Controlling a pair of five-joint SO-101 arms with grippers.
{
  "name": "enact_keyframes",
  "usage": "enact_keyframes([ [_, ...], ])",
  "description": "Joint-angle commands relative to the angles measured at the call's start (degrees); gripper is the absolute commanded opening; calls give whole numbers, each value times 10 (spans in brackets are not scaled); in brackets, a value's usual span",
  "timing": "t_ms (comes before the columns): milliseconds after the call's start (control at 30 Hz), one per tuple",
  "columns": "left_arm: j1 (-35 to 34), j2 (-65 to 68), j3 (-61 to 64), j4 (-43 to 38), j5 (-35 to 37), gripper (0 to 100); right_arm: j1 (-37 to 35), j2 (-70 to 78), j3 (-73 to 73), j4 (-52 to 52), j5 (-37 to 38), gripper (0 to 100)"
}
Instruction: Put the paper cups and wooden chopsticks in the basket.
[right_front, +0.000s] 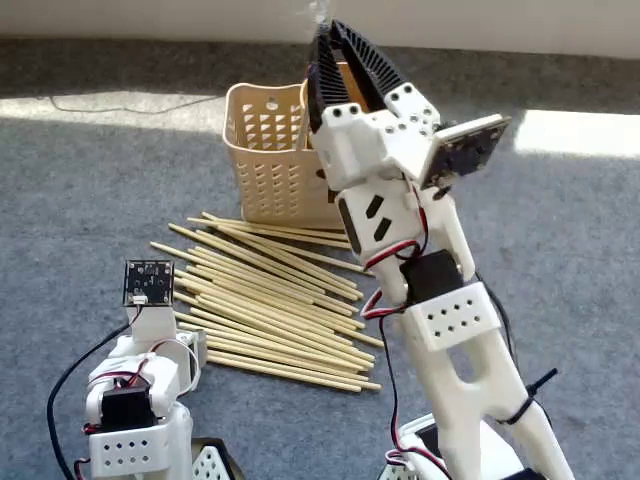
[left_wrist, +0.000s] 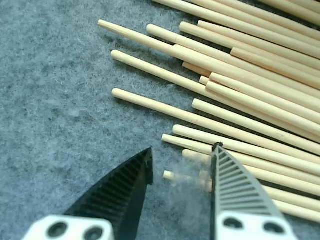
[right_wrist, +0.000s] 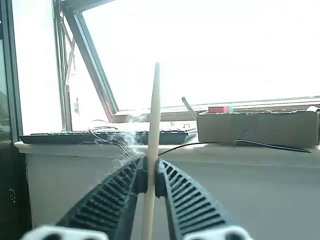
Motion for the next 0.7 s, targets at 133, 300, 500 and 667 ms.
enact_keyframes([
  [133,9,-7,11,3,5,193,-24,65,-32,-147,43,5],
  [300,9,-7,11,3,5,193,-60,123,-28,-218,147,5],
  [500,9,-7,11,3,5,193,-77,149,10,-273,178,5],
  [667,9,-7,11,3,5,193,-76,151,46,-272,178,26],
])
